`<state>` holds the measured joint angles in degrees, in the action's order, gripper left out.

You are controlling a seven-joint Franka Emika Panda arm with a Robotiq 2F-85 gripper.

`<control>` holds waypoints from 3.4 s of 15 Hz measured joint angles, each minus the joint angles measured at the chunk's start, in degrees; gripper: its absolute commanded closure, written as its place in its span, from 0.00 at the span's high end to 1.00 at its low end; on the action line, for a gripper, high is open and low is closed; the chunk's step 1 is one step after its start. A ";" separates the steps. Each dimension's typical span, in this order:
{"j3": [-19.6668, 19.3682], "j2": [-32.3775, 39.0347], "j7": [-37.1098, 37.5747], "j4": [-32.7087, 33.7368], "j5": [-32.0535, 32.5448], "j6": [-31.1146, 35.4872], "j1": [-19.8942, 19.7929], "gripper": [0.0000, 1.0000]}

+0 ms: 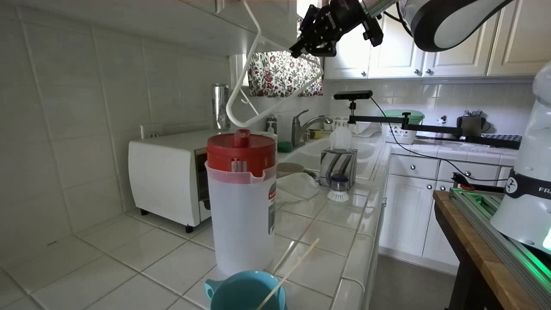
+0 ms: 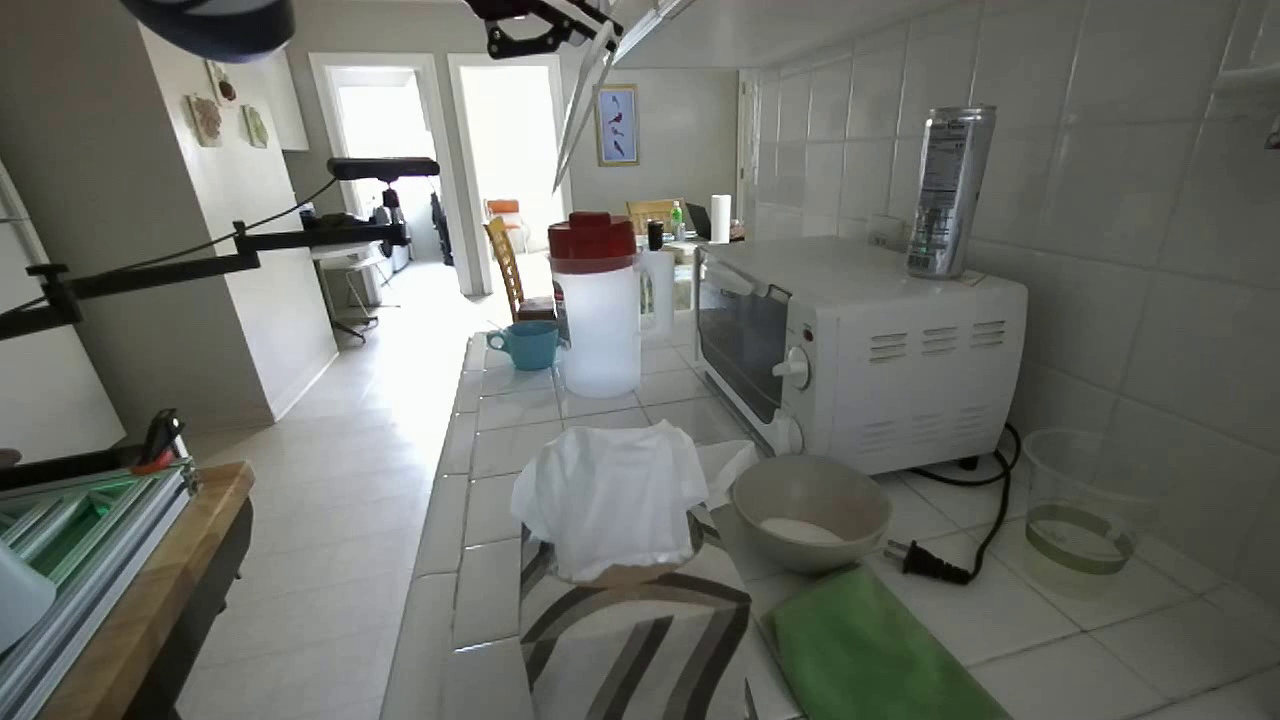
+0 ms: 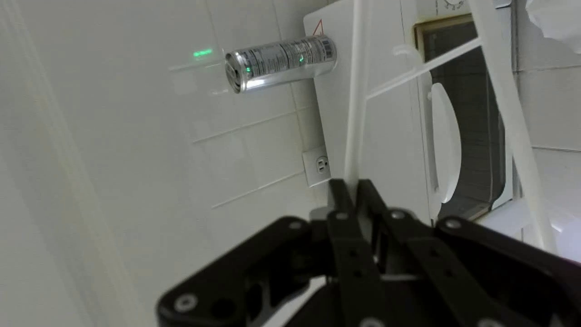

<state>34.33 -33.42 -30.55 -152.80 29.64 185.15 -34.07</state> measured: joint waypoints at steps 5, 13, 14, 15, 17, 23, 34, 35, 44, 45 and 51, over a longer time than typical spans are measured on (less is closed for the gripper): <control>1.31 1.49 0.26 0.21 0.00 1.27 -1.31 0.02; 2.18 2.83 1.20 0.73 -0.04 1.54 -1.93 0.41; 2.33 3.09 1.20 0.73 -0.04 1.50 -1.96 0.48; 2.50 3.35 1.20 0.73 -0.04 1.49 -1.98 0.57; 2.70 3.77 1.21 0.73 -0.04 1.47 -1.99 0.72; 2.75 4.05 1.21 0.73 -0.04 1.47 -1.99 1.00; -5.66 12.63 -0.56 0.76 0.10 -1.47 11.10 1.00; -9.29 15.50 -1.04 0.80 -0.38 -1.99 15.36 1.00; -30.90 19.78 -7.96 3.68 -23.62 -16.88 44.68 1.00; -31.42 18.41 -8.10 3.65 -23.93 -18.62 44.94 1.00; -31.38 18.17 -5.40 3.41 -22.50 -20.35 44.53 1.00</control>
<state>2.95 -15.25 -35.95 -149.40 7.14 164.80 10.46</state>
